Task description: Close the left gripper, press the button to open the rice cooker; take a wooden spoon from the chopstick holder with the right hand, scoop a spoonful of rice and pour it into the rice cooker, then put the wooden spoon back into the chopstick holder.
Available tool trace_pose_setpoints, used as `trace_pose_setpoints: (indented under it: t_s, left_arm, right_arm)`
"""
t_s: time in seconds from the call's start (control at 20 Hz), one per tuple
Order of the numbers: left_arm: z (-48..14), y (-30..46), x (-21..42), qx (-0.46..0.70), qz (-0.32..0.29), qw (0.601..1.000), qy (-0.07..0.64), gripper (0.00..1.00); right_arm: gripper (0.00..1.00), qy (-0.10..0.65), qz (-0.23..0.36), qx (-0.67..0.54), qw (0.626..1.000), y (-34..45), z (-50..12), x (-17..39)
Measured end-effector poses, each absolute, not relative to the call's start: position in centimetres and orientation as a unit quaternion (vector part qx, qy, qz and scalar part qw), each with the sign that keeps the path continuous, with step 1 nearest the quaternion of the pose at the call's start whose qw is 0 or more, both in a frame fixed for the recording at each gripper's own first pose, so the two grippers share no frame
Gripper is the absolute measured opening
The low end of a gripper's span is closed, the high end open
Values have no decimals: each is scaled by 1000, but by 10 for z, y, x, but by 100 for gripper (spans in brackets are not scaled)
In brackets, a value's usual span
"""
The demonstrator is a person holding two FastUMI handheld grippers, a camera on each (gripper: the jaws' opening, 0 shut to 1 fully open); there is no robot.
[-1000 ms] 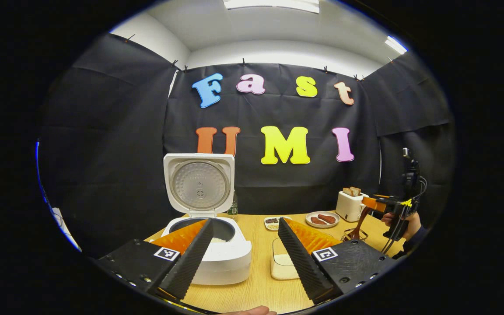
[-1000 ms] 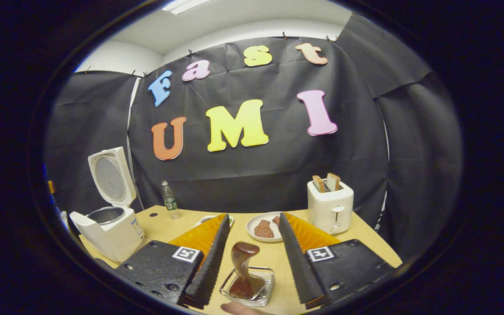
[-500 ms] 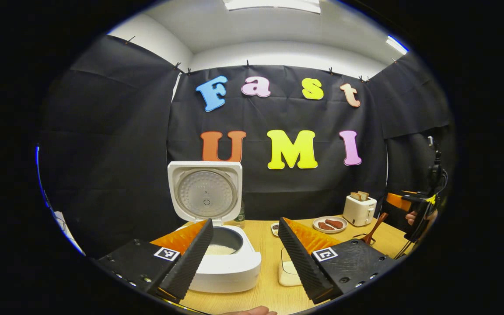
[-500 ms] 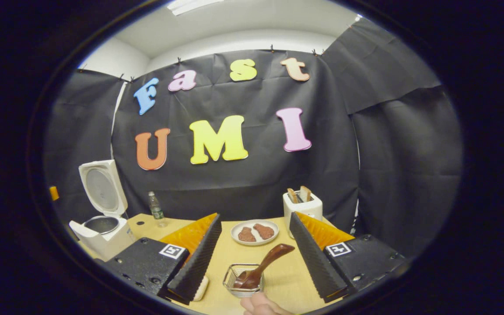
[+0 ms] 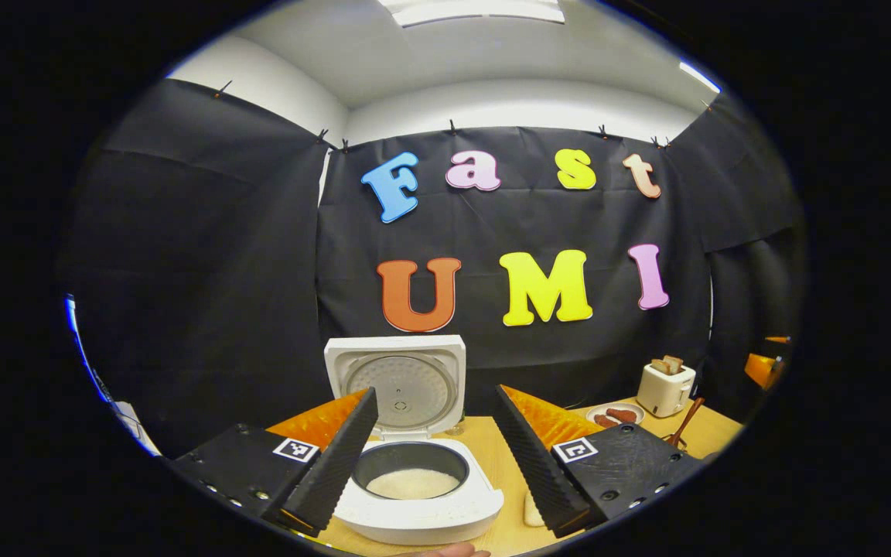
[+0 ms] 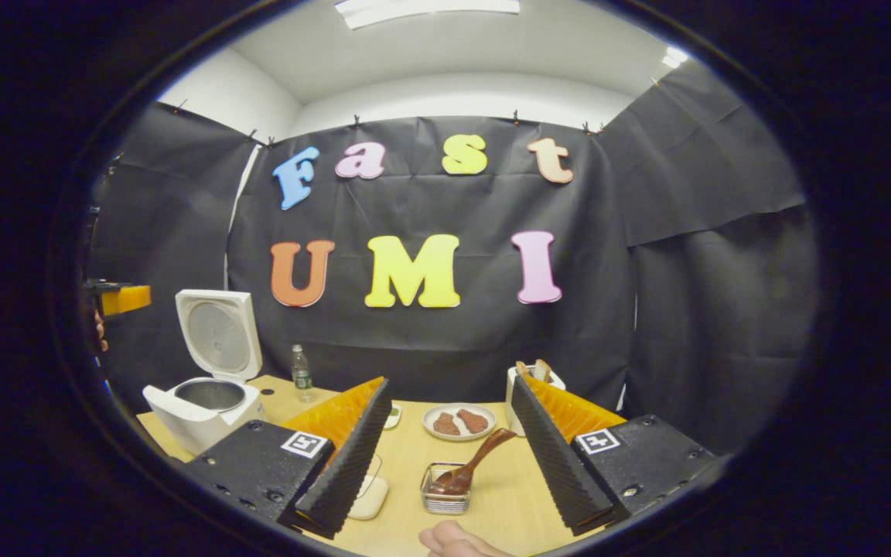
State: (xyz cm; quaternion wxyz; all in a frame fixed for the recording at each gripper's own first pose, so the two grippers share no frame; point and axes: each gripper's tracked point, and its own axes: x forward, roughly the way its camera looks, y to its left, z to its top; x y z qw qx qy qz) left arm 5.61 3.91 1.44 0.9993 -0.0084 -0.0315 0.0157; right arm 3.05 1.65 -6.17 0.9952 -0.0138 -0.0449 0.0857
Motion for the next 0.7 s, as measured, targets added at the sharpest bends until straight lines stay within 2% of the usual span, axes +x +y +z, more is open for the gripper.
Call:
trace_pose_setpoints:
  t_s: [0.05,0.1,0.15,0.25,0.3,0.35,0.5,0.6,0.7]
  left_arm:
    - [26,47,66,-1,19,999,-43,95]
    - [34,58,77,12,33,998,-50,95]
    - [40,69,90,19,46,997,-52,95]
    - [46,79,113,14,47,998,-50,95]
    - [49,80,126,5,38,998,-47,90]
    - [53,84,139,-6,32,998,-47,95]
    - [60,108,181,-24,40,998,-45,95]
    - [67,113,210,-33,22,997,-62,95]
    - [67,136,239,-21,43,996,-78,95]
  right_arm:
    - [96,-45,89,-10,995,18,-63,27]
    - [100,-45,92,-8,995,19,-66,23]
    - [96,-48,94,-4,994,20,-66,19]
    - [96,-58,89,5,994,22,-65,12]
    - [96,-62,97,4,993,27,-66,8]
    - [100,-64,108,3,992,33,-68,4]
    - [100,-72,111,12,991,35,-72,0]
    - [100,-64,113,12,991,39,-88,-1]
    - [100,-66,135,11,989,52,-99,-5]
